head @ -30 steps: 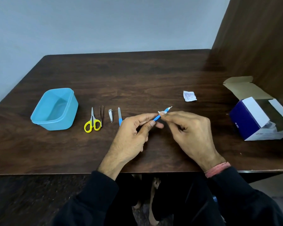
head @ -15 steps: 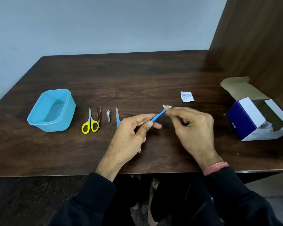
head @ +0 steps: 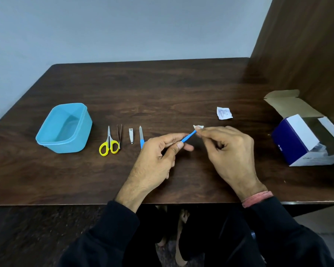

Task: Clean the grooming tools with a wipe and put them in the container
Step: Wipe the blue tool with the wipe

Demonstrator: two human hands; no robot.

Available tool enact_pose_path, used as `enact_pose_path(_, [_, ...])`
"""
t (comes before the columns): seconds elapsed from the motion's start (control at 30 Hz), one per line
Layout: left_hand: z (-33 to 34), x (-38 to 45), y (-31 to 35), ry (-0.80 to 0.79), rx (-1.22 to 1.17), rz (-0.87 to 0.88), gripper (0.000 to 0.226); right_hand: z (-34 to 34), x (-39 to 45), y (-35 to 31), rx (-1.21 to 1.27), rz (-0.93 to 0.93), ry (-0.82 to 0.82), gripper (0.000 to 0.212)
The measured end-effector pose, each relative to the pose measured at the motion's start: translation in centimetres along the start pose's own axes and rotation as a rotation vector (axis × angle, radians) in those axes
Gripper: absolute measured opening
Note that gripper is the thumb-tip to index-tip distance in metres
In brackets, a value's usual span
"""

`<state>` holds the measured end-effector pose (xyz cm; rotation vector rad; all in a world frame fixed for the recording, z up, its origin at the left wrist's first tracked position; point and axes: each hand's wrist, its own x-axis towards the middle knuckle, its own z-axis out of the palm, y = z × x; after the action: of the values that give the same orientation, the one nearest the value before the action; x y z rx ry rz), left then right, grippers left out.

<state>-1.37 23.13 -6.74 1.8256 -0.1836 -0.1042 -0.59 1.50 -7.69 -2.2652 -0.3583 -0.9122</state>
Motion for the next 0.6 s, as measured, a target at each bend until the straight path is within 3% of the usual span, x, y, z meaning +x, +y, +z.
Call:
enact_pose_path(0.23, [-0.06, -0.12, 0.35, -0.006, -0.002, -0.003, 0.033, -0.25, 0.34, -0.03, 0.162, 0.119, -0.010, 0.024])
enact_pose_path(0.6, [-0.07, -0.07, 0.18, 0.000, -0.004, -0.002, 0.033, -0.31, 0.38, -0.27, 0.176, 0.166, -0.021, 0.025])
